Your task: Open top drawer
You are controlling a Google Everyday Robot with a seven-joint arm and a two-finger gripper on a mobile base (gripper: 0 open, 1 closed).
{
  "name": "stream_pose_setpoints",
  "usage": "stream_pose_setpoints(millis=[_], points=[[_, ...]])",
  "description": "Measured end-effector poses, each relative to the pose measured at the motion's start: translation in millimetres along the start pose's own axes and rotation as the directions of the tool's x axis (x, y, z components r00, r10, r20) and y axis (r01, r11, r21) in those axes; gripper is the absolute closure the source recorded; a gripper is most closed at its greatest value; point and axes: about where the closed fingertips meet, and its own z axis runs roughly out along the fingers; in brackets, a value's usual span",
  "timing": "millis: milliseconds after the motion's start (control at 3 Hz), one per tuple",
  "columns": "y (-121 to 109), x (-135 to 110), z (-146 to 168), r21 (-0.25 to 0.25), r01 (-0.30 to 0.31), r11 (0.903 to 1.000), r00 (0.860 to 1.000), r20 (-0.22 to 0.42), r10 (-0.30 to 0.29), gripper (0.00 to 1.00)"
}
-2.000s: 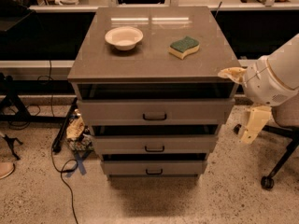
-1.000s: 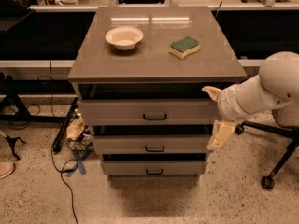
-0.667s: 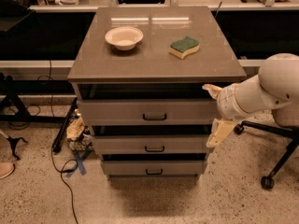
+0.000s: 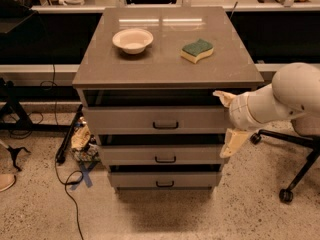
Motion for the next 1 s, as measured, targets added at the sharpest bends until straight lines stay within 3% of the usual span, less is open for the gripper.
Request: stream_pose_setpoints(millis=[333,1000], points=[[-10,13,20,0.019,0.044,0.9989,0.999,-0.003,-0.044,0.0],[-32,49,67,0.037,-0.008,0.9993,0.999,-0.04,0.009,0.0]])
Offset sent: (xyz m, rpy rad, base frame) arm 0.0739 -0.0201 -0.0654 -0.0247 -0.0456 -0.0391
